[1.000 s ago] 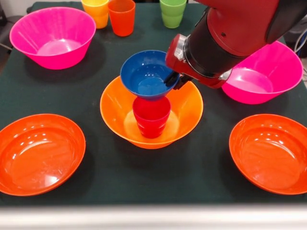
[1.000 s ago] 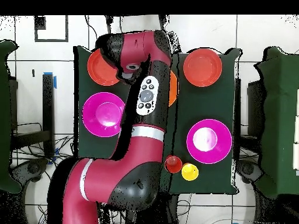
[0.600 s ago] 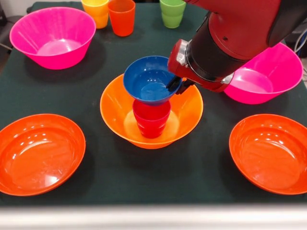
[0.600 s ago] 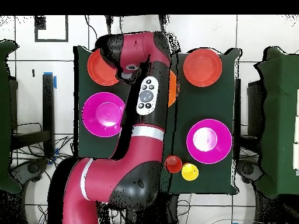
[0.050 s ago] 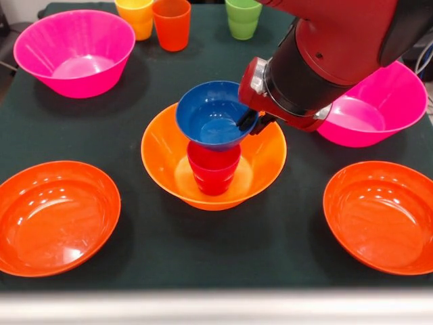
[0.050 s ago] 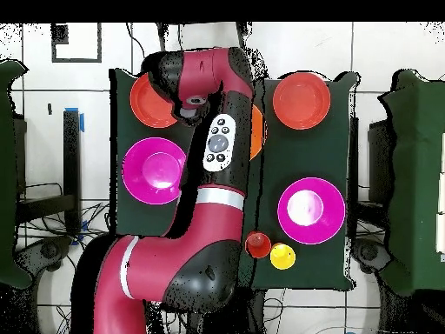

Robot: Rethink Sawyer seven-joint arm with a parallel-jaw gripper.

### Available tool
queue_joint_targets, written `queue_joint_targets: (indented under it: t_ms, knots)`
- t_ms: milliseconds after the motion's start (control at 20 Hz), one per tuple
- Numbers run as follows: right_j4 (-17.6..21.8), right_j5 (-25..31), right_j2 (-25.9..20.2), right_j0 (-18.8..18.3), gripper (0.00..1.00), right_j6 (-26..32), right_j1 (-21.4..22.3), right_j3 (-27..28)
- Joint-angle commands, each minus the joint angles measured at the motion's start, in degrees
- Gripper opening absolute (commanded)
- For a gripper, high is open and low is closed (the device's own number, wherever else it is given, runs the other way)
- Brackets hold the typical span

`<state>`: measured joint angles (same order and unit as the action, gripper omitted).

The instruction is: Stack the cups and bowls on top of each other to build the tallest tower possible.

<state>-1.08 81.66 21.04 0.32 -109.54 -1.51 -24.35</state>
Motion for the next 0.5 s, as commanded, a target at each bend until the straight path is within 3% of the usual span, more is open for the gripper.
queue_joint_targets:
  t_ms: [50,500]
  knots:
    - [-0.18,-2.41,-6.31,0.32,0.0,3.43,0.96,-6.47]
    - [0.49,-4.45,-6.36,-0.09,0.0,5.1,2.58,-8.79]
